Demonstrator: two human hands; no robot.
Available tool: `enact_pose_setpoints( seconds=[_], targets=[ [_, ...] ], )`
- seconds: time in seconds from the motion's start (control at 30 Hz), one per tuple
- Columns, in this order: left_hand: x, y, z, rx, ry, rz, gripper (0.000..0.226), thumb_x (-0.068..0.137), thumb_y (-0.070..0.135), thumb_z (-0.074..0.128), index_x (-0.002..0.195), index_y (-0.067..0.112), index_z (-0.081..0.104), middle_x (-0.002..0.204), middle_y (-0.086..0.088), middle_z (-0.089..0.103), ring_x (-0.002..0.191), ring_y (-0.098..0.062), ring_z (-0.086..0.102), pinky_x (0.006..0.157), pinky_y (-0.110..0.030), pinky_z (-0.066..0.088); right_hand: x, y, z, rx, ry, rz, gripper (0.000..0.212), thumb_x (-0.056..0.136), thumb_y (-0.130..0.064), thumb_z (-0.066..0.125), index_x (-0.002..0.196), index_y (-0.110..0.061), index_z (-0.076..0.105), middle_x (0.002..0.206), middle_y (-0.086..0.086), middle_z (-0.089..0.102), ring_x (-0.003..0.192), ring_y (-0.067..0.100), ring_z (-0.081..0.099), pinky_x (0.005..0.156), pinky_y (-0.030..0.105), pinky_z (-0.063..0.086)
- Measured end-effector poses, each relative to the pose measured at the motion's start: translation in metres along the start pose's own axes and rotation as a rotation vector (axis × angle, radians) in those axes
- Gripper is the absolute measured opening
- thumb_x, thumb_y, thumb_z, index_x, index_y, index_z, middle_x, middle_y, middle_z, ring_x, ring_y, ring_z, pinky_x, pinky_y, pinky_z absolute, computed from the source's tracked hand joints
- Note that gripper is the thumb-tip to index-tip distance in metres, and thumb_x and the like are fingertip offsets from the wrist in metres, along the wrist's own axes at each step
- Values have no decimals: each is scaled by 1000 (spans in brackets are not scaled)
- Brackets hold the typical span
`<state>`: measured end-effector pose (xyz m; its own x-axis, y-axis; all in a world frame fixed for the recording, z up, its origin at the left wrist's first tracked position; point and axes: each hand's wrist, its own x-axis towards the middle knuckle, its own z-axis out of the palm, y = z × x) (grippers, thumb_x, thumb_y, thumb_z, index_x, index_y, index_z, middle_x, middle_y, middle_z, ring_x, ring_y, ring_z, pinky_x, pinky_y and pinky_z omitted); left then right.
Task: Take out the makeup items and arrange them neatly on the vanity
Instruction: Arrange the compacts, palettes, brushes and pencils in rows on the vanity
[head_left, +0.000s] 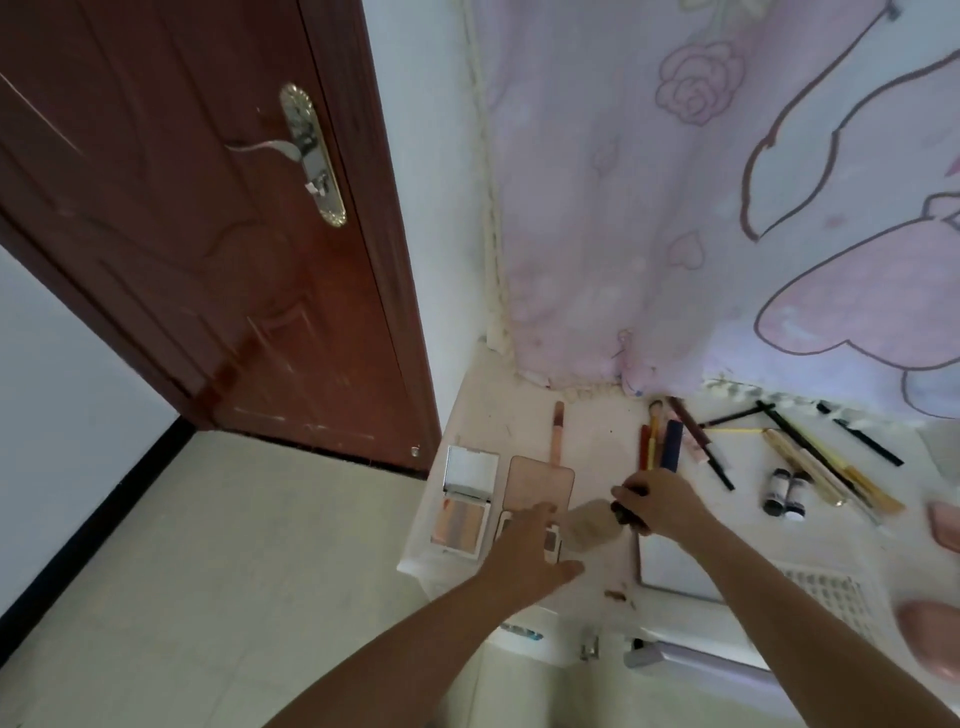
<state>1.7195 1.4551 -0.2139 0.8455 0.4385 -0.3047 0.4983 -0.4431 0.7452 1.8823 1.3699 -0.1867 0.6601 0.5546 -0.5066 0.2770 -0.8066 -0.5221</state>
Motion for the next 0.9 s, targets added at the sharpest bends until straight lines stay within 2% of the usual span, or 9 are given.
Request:
enact_pose_setpoints(
  seconds=[0.1,0.2,0.27,0.3,0.33,0.47,0.67,0.77,0.9],
  targets=[
    [11,15,-7,226,111,114,70,80,23,66,138,14,28,135,-4,34,120,-20,42,98,-29,43,-16,-16,-15,178,78,-38,31,95,-24,46,72,-6,53,52,4,51,33,7,45,36,14,35],
    [18,32,-24,371,215,219,63,84,16,57,140,14,29,137,-6,35,122,-21,40,98,-28,42,-36,-39,-31,197,137,-73,39,98,-28,41,64,-10,48,49,5,49,30,6,42,35,15,33],
    [21,48,-39,414,249,252,51,84,15,55,132,15,39,130,-4,42,114,-20,48,91,-28,44,-47,-55,-40,164,171,-50,31,100,-23,34,88,-5,55,73,12,61,53,6,60,52,21,44],
    [21,56,-46,432,262,259,45,84,16,56,127,15,43,126,-4,46,109,-20,51,88,-28,44,-51,-62,-45,102,211,-38,28,100,-20,31,111,-3,50,95,17,62,79,12,65,68,26,47],
    [22,64,-54,437,270,260,41,84,20,57,123,14,45,122,-4,49,106,-21,54,86,-28,44,-53,-66,-49,23,268,-58,32,100,-19,29,123,-1,42,108,19,58,95,22,61,78,31,46],
    [26,87,-83,429,216,273,38,86,38,59,112,12,50,110,-4,59,99,-20,58,78,-25,40,-61,-87,-69,30,340,-179,40,99,-32,21,77,-7,44,77,13,48,79,25,46,73,32,37],
    [25,105,-123,473,153,275,42,84,41,61,112,12,48,103,-4,62,88,-20,60,74,-27,44,-55,-108,-82,53,366,-258,36,99,-27,22,82,-5,44,81,15,46,78,25,42,71,30,32],
    [21,111,-137,526,98,252,38,85,37,60,111,12,48,102,-4,61,87,-20,58,73,-28,43,-56,-114,-83,89,381,-316,37,99,-26,25,77,-5,45,66,8,43,76,24,42,69,27,31],
    [13,117,-145,160,-99,184,31,83,25,66,107,13,52,81,3,58,63,-11,57,72,-30,53,-67,-119,-87,35,432,-590,55,88,-41,19,75,1,52,62,11,45,63,26,43,60,35,36]
  ],
)
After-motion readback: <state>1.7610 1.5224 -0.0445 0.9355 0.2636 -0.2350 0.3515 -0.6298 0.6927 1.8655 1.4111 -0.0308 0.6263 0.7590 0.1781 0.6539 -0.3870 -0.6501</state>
